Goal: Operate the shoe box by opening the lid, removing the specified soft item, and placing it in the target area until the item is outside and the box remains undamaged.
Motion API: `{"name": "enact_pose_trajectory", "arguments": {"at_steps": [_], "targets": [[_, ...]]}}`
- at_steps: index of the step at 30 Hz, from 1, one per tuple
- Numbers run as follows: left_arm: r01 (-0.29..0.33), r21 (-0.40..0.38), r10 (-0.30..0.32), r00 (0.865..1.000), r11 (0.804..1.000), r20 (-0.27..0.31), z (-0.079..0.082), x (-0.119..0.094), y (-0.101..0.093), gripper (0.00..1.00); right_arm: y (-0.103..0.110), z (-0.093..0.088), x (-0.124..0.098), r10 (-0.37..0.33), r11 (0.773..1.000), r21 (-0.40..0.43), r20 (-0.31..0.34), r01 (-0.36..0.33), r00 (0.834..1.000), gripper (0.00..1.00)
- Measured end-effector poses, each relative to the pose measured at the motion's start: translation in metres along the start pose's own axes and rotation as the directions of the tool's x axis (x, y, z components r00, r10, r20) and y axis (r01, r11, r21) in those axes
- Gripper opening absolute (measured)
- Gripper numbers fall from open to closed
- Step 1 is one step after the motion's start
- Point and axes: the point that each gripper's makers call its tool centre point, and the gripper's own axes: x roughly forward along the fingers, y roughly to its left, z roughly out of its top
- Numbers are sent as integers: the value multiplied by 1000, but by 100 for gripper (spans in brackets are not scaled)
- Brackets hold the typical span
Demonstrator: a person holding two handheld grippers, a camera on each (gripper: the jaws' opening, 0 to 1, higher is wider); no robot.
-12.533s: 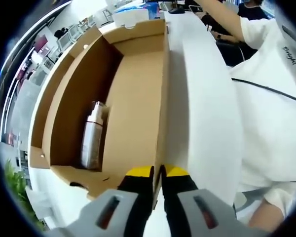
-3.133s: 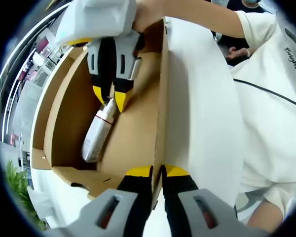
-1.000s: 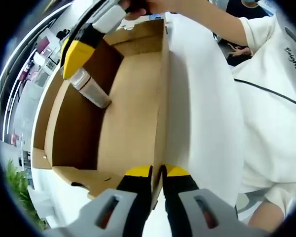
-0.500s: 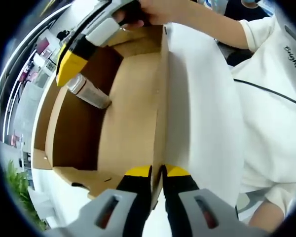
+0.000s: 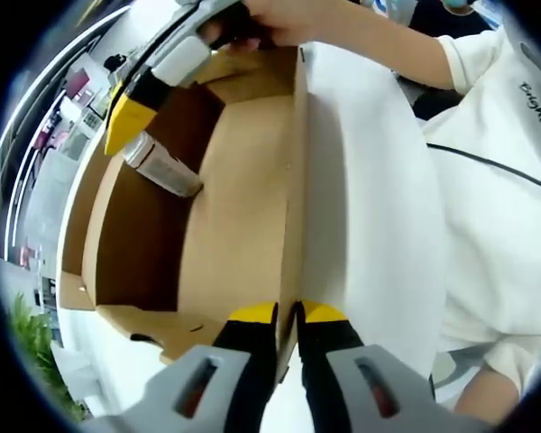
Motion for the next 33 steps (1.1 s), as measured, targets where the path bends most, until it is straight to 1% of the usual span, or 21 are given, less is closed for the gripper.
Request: {"name": "enact_pose_trajectory", "arguments": {"at_steps": [2,6,7,9,12,14,15,16,17,18,21,23,27,30,33], "targets": [[0,1,0,1000,1000,-1,0,0,0,8,-1,-1,0,-12,1000,3,-3,12,1000,19],[-1,1,1,1000,1000,1,0,0,0,8,1,-3,1,-2,1000,5,-13,2,1000,19],[-2,1,2,1000,1000,2,0,0,0,8,1,-4,3,-2,1000,4,-19,2,1000,20],[-2,1,2,1000,1000,2,0,0,0,8,1,-10,4,-1,1000,-12,-52,0,999,20],[-3,3,3,1000,1000,4,0,0,0,8,1,-8,2,-9,1000,6,-45,10,999,19],[-4,4,4,1000,1000,3,0,0,0,8,0,-5,-1,-19,1000,8,-31,19,999,19],[-4,4,4,1000,1000,4,0,0,-1,8,1,6,-3,-12,1000,16,31,12,999,19],[-4,5,4,1000,1000,5,0,0,-1,8,2,12,-7,-12,999,34,54,10,998,18],[-4,4,4,1000,1000,6,0,0,-1,8,1,17,-12,-12,999,48,55,10,998,18],[-4,4,4,1000,1000,6,0,0,0,8,0,20,-14,-14,999,40,64,11,998,18],[-5,4,5,1000,1000,4,0,0,0,8,-2,32,-23,-21,998,56,89,17,996,18],[-6,4,6,1000,1000,5,0,0,0,8,-4,35,-27,-30,998,67,100,24,995,18],[-8,6,8,1000,1000,6,0,-1,0,8,-9,34,-33,-54,996,78,100,46,994,18],[-8,7,8,1000,1000,6,0,-1,0,8,-12,35,-40,-57,993,112,114,45,992,18],[-8,5,8,1000,1000,7,0,-1,0,8,-16,37,-47,-83,991,111,124,70,989,18]]}}
